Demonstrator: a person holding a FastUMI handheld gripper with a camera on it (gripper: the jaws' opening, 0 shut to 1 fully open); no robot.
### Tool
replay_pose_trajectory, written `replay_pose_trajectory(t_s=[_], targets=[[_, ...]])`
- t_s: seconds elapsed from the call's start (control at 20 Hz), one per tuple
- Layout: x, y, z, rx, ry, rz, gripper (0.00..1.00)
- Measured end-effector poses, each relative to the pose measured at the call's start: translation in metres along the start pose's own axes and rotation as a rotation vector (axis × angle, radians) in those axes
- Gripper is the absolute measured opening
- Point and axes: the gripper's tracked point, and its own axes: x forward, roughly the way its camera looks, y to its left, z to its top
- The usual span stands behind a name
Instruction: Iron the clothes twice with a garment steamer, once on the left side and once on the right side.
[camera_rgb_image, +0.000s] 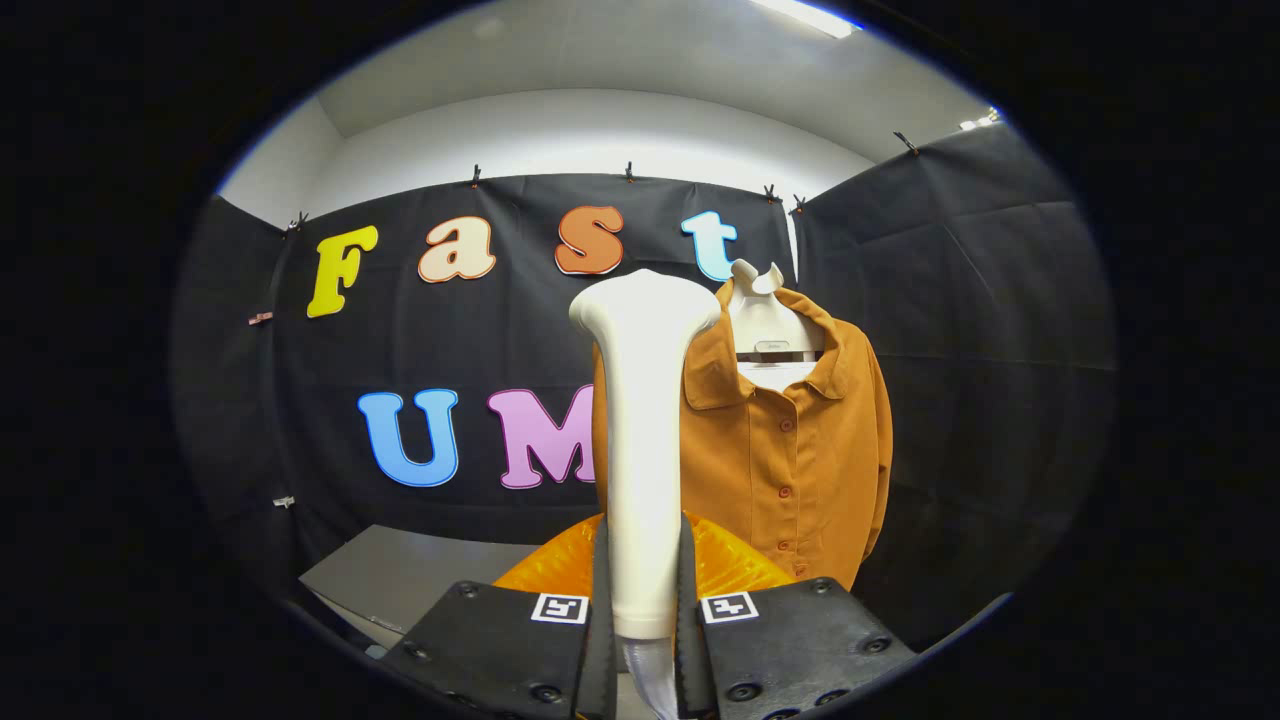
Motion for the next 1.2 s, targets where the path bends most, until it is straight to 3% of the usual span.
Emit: replay_pose_trajectory(t_s=[0.7, 1.2], targets=[[-0.034, 0.069, -0.005, -0.004, -0.011, 0.047, 0.26], [-0.036, 0.080, -0.005, -0.001, -0.016, 0.067, 0.26]])
